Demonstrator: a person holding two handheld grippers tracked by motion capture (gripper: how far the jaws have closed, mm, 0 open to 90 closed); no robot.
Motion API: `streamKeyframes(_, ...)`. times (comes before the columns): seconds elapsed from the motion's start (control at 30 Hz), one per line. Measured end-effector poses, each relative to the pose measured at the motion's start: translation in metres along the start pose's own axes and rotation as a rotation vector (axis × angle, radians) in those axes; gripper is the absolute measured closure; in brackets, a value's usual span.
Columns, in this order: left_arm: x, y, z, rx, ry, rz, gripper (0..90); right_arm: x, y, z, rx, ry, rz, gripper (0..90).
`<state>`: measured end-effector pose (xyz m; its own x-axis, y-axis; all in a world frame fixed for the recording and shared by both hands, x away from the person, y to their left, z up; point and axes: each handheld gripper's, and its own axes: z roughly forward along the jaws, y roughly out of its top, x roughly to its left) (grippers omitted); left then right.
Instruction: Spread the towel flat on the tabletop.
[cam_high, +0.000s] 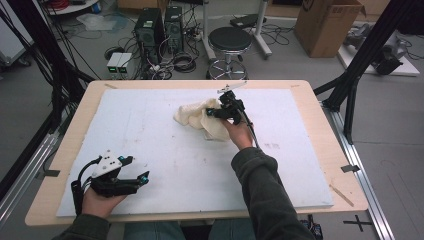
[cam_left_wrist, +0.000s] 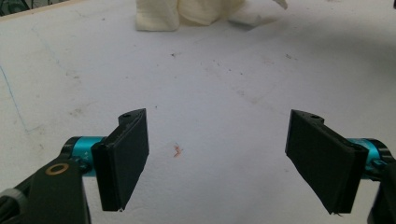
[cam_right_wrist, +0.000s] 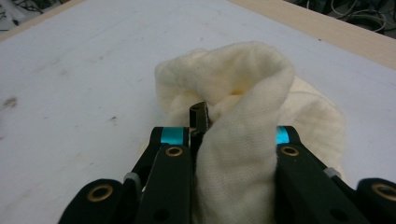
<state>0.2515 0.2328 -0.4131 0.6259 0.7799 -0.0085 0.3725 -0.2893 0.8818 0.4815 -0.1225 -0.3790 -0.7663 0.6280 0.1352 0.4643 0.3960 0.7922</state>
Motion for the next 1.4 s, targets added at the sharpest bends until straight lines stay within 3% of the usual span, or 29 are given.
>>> streamKeyframes(0.37, -0.005, 0.002, -0.001, -0.019, -0.006, 0.016, 22.0, 0.034, -0.006, -0.038, -0.019, 0.096, -0.054, 78.5)
streamKeyframes(0.63, -0.007, 0.003, -0.002, -0.031, -0.015, 0.024, 22.0, 0.067, -0.009, -0.061, -0.021, 0.158, -0.079, 78.4)
streamKeyframes(0.73, -0.008, 0.003, -0.002, -0.029, -0.017, 0.03, 22.0, 0.075, -0.013, -0.067, -0.047, 0.192, -0.064, 78.4)
streamKeyframes(0.8, -0.009, 0.003, -0.001, -0.031, -0.021, 0.033, 22.0, 0.078, -0.02, -0.067, -0.036, 0.214, -0.047, 78.2)
streamKeyframes(1.0, -0.011, 0.005, 0.001, -0.032, -0.033, 0.042, 22.0, 0.07, -0.046, -0.042, 0.106, 0.171, -0.045, 77.3)
streamKeyframes(1.13, -0.012, 0.006, 0.004, -0.039, -0.041, 0.031, 22.0, 0.059, -0.063, -0.03, 0.154, 0.123, -0.046, 76.2)
streamKeyframes(1.27, -0.014, 0.008, 0.009, -0.038, -0.053, 0.032, 22.0, 0.046, -0.076, -0.026, 0.143, 0.1, -0.021, 71.6)
streamKeyframes(1.4, -0.021, 0.012, 0.015, -0.03, -0.077, 0.045, 22.1, 0.044, -0.077, -0.026, 0.12, 0.109, 0.003, 55.1)
